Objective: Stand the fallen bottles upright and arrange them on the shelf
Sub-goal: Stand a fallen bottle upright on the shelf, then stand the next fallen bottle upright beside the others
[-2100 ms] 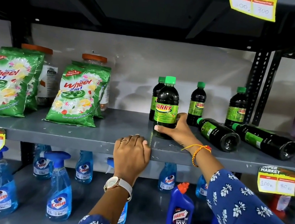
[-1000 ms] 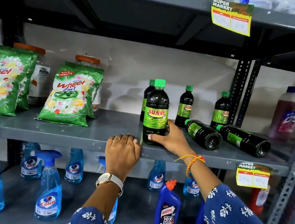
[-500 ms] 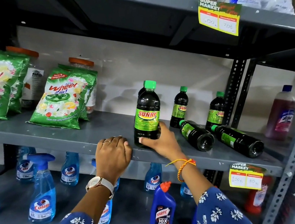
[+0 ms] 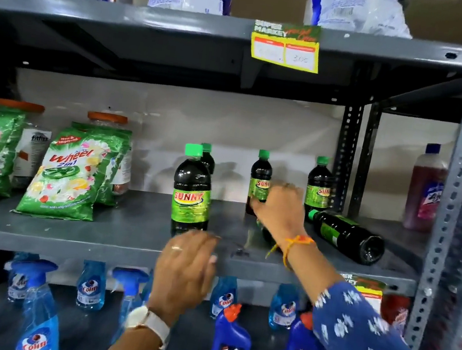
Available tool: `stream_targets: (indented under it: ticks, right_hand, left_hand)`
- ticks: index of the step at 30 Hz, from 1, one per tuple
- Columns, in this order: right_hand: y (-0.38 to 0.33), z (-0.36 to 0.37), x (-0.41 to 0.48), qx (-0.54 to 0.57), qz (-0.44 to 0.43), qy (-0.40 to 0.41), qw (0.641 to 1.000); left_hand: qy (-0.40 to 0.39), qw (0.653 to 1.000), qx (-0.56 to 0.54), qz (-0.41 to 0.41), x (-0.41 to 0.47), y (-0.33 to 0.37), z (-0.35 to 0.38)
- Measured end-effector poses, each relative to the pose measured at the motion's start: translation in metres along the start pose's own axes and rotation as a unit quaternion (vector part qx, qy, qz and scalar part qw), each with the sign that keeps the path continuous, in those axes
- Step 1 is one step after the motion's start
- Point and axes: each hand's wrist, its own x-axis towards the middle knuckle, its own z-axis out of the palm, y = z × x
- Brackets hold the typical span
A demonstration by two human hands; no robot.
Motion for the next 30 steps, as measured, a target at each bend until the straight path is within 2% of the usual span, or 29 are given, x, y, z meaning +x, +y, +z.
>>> stream_targets:
  ticks: [2, 4, 6, 9, 13, 15, 17, 23, 30]
  right_hand:
    - [0.007, 0.0, 0.012, -0.09, 0.026, -0.106, 0.99]
    - [0.01, 0.007, 0.016, -0.126, 0.054, -0.164, 0.977]
    - [0.012, 0.018, 0.021, -0.161, 0.056, -0.176, 0.97]
    - [0.023, 0.027, 0.024, -0.168, 0.03, -0.146, 0.975]
    - [0.047, 0.024, 0.016, -0.012, 0.015, -0.068, 0.997]
    - [0.058, 0.024, 0.012, 0.074, 0.007, -0.013, 0.997]
    - [0.064, 0.028, 0.008, 0.142, -0.006, 0.009, 0.99]
    - [0.077, 0.044, -0.001, 0.287, 0.01, -0.02, 0.958]
    - [0.078, 0.053, 0.002, 0.322, 0.033, -0.065, 0.944]
  left_hand:
    - [-0.083, 0.996, 0.009, 0.014, 0.021, 0.032, 0.017]
    - [-0.161, 0.985, 0.054, -0.029, 0.036, 0.052, 0.031]
    - [-0.2, 0.973, 0.092, -0.072, 0.038, 0.056, 0.042]
    - [-0.208, 0.967, 0.111, -0.101, 0.031, 0.054, 0.05]
    - [-0.194, 0.971, 0.092, -0.107, 0.031, 0.055, 0.048]
    - [-0.181, 0.974, 0.086, -0.104, 0.032, 0.055, 0.047]
    - [-0.175, 0.976, 0.084, -0.103, 0.032, 0.055, 0.047]
    - [-0.181, 0.974, 0.093, -0.102, 0.031, 0.055, 0.049]
    - [-0.187, 0.971, 0.09, -0.116, 0.03, 0.057, 0.048]
